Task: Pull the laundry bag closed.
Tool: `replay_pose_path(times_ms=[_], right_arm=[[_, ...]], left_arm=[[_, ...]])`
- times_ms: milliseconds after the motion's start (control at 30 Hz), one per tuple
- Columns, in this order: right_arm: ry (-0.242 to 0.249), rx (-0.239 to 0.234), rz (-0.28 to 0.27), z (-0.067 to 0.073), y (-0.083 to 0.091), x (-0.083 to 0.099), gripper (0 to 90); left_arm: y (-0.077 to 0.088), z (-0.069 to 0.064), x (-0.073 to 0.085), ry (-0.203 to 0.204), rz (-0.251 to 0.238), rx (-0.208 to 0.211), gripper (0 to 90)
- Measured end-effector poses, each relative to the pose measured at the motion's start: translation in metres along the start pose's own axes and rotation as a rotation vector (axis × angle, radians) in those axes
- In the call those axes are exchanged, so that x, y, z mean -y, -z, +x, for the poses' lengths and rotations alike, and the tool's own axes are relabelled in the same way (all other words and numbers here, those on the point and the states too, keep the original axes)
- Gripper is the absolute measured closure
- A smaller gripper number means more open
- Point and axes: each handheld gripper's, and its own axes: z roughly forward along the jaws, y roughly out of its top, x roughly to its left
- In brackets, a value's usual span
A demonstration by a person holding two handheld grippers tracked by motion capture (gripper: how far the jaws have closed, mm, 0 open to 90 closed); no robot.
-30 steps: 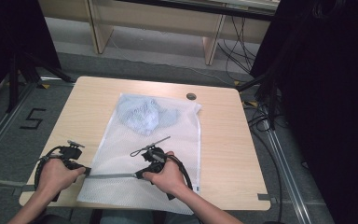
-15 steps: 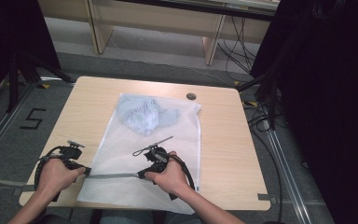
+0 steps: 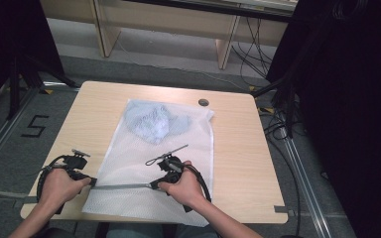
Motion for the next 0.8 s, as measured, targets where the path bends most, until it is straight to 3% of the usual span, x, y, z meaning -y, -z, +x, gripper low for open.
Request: replay_pose_path(times_ms=[200, 267, 400, 433, 567, 600, 767, 800], right_arm=[[-0.011, 0.004, 0.008, -0.0026, 0.0013, 0.0019, 86.9], [-0.043, 0.010, 0.014, -0.0010, 0.0024, 0.0022, 86.9], [-0.012, 0.000, 0.007, -0.0041, 0.0022, 0.0031, 86.9], [-0.046, 0.001, 0.016, -0.0026, 0.0029, 0.0032, 86.9], [-0.049, 0.001, 0.017, -0.0031, 0.0031, 0.0037, 86.9], [-0.029, -0.005, 0.009, -0.0051, 0.0032, 0.0040, 86.9], [-0.054, -0.017, 0.014, -0.0084, 0.0060, 0.0054, 86.8], [-0.038, 0.000, 0.006, -0.0096, 0.0062, 0.0058, 86.8]], left_arm=[[0.0000, 0.0000, 0.0000, 0.001, 0.000, 0.000, 89.9], [0.0000, 0.0000, 0.0000, 0.000, 0.000, 0.000, 89.9], [0.0000, 0.0001, 0.0000, 0.001, 0.000, 0.000, 89.9], [0.0000, 0.0001, 0.0000, 0.001, 0.000, 0.001, 89.9], [0.0000, 0.0001, 0.0000, 0.000, 0.000, 0.001, 89.9], [0.0000, 0.0000, 0.0000, 0.000, 0.000, 0.000, 89.9], [0.0000, 0.0000, 0.0000, 0.000, -0.001, 0.000, 89.9], [0.0000, 0.0000, 0.0001, 0.001, -0.001, 0.001, 89.9]])
